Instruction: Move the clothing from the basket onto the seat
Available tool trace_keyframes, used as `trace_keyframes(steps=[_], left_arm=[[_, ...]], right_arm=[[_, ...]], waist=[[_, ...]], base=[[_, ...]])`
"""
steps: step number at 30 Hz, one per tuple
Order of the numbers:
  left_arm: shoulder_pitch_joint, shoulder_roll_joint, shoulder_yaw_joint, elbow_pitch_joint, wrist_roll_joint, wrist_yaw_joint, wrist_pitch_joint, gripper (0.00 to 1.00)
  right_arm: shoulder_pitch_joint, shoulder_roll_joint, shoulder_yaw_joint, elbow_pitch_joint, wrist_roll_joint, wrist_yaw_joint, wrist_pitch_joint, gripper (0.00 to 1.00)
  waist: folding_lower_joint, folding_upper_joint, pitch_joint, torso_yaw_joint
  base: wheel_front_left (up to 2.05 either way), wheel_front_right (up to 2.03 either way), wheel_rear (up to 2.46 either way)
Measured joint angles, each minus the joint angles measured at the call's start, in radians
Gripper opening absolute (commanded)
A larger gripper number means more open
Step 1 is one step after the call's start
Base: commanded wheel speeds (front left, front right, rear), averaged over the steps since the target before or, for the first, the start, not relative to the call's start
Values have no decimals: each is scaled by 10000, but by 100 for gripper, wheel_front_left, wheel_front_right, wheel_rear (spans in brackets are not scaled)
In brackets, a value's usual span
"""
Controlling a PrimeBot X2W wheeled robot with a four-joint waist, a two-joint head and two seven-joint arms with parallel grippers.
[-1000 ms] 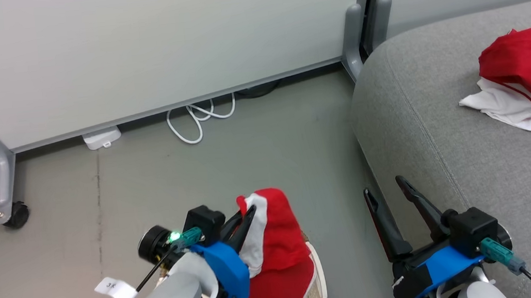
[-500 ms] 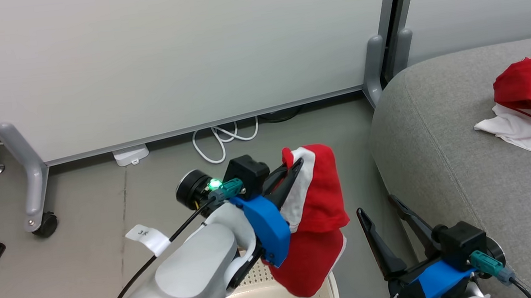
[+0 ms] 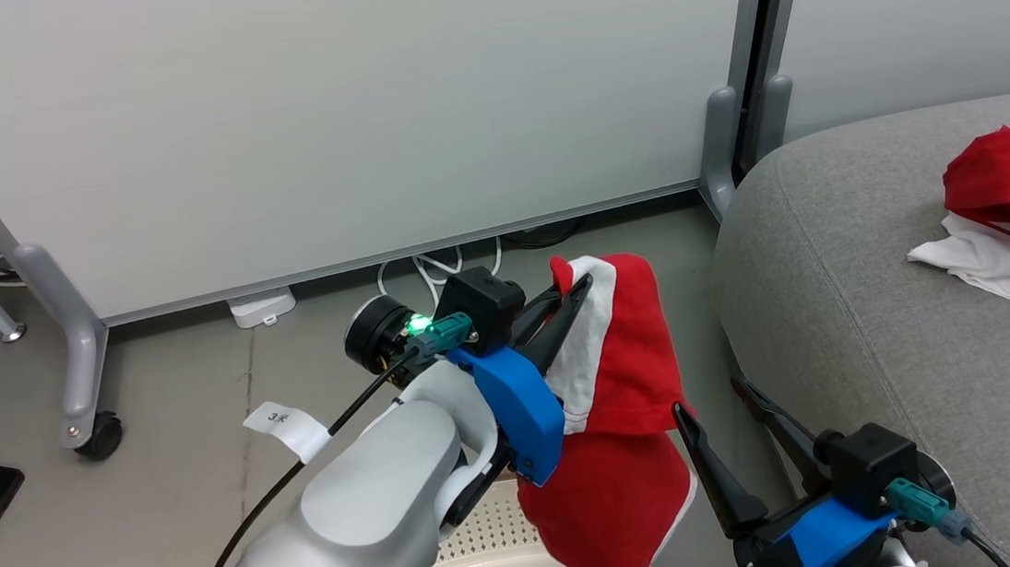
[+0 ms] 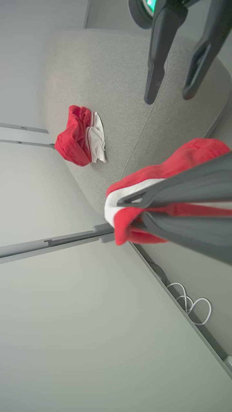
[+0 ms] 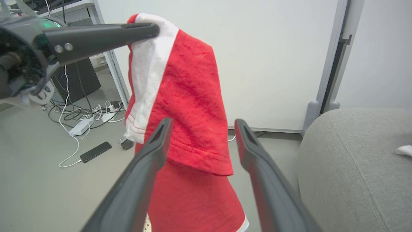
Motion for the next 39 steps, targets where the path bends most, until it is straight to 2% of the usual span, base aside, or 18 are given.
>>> trace_keyframes(steps=[14,25,31,39], left_arm=[[46,173,-180,-176,-8,8,-88,0],[73,286,-441,-508,-65,6,-38,0],[11,520,-878,-1101,-234,4,-48,0],[-337,1187,-1595,-2190,-625,-2,-115,0]], right_arm=[[-586,0,127,314,-470,0,479,100],[-1778,-50,-25,1331,-857,0,938,100],[-2173,-493,757,1875,-46,0,1106,100],[-2597,-1170,1785,2094,995,2,1057,100]], waist=[[0,0,163,57],[1,0,324,306],[1,0,388,387],[1,0,471,401]], base=[[0,0,0],[0,0,0],[0,0,0],[0,0,0]])
